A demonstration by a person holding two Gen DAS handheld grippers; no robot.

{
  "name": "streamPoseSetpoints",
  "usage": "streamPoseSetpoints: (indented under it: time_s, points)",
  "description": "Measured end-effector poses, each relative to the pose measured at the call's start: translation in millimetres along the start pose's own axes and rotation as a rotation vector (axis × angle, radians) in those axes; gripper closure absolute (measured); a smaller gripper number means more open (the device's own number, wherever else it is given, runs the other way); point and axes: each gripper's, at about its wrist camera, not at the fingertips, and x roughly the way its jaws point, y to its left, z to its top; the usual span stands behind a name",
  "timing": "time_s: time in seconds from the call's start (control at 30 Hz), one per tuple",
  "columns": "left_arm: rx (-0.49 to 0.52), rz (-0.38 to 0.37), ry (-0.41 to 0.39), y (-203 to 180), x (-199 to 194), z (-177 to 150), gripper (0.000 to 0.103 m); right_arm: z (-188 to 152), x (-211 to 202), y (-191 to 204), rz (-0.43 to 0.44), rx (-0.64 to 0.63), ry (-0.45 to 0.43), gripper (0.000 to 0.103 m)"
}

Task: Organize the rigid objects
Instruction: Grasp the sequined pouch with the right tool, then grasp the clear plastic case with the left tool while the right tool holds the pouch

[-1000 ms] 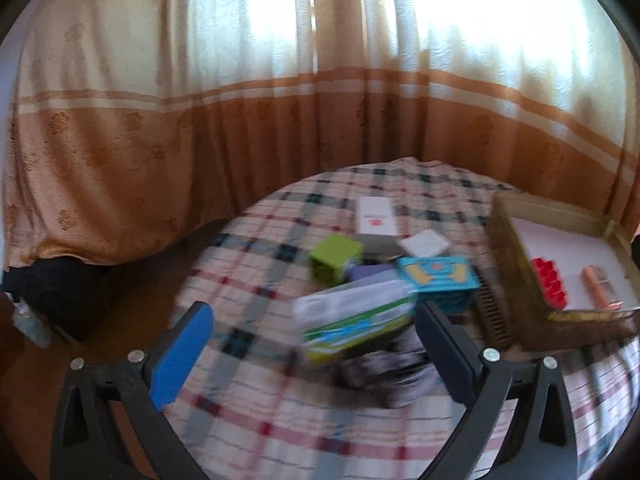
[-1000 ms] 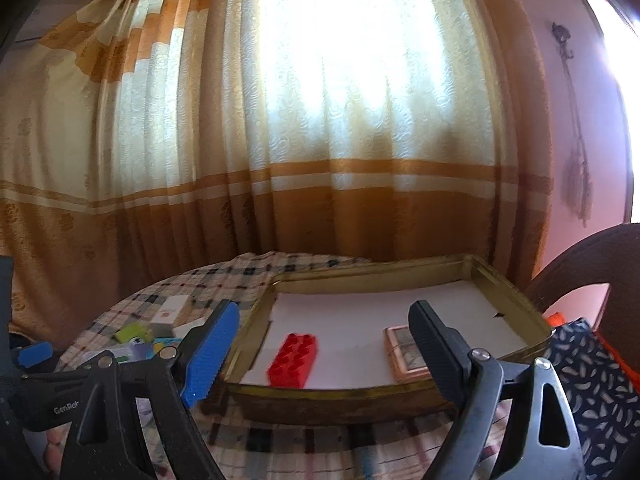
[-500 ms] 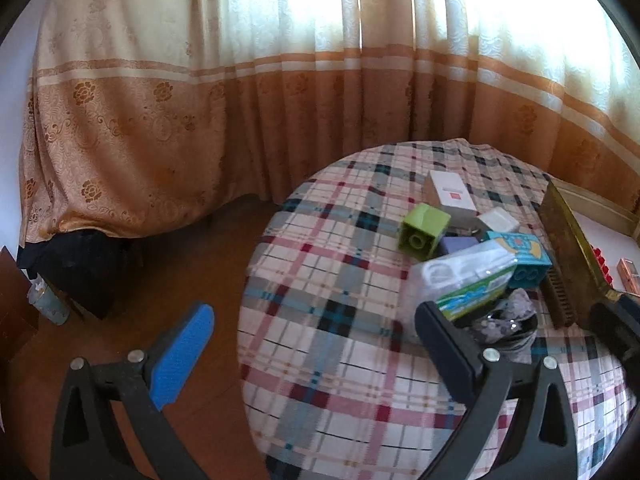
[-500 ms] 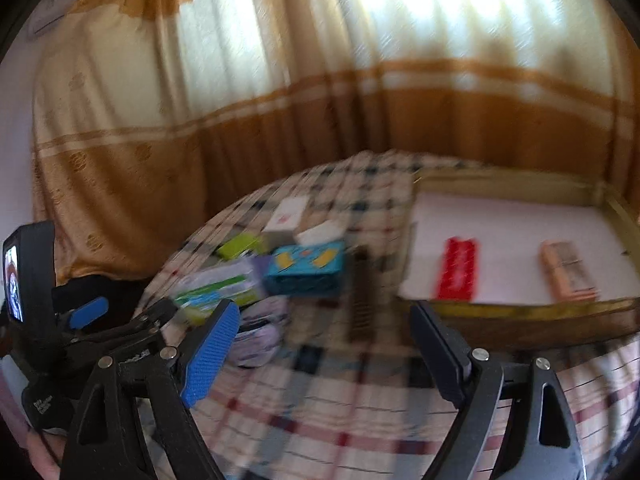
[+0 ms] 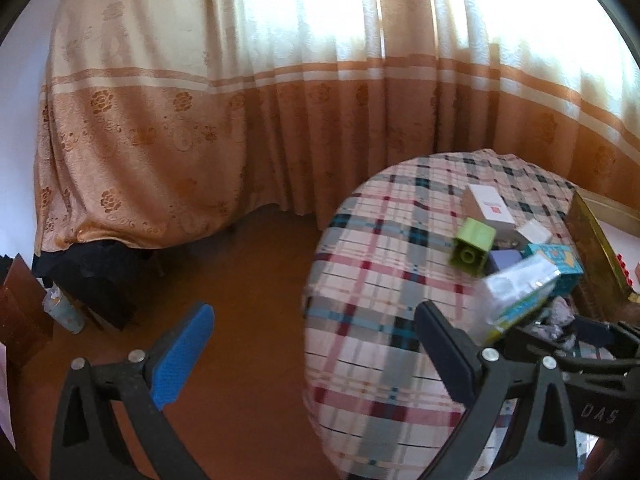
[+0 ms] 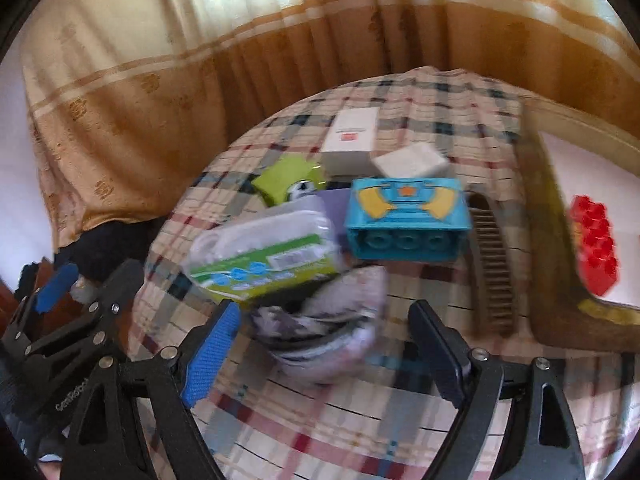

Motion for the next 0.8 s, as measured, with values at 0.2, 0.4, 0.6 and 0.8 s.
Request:
streamPoseSetpoints:
  time_s: [0.2, 0.4, 0.6, 0.8]
  points:
    - [-0.015, -0.03, -0.001, 3, 0, 2, 0.001, -3, 1, 10, -0.004, -0.073, 0.006, 0.029]
    - [0.056, -0.197, -0.04, -18, -15, 5, 0.001, -13, -25, -7, 0.039, -0.055, -0.054, 0.029]
    - [0.232, -0.248, -0.091, -64, -25, 18, 0.001, -29, -66, -26, -0.006, -0.056, -0.189, 0.029]
    - [0.36, -0.287, -0.042, -103, -10, 23, 0.001, -37, -92, -43, -0.107, -0.073, -0.289, 0.029]
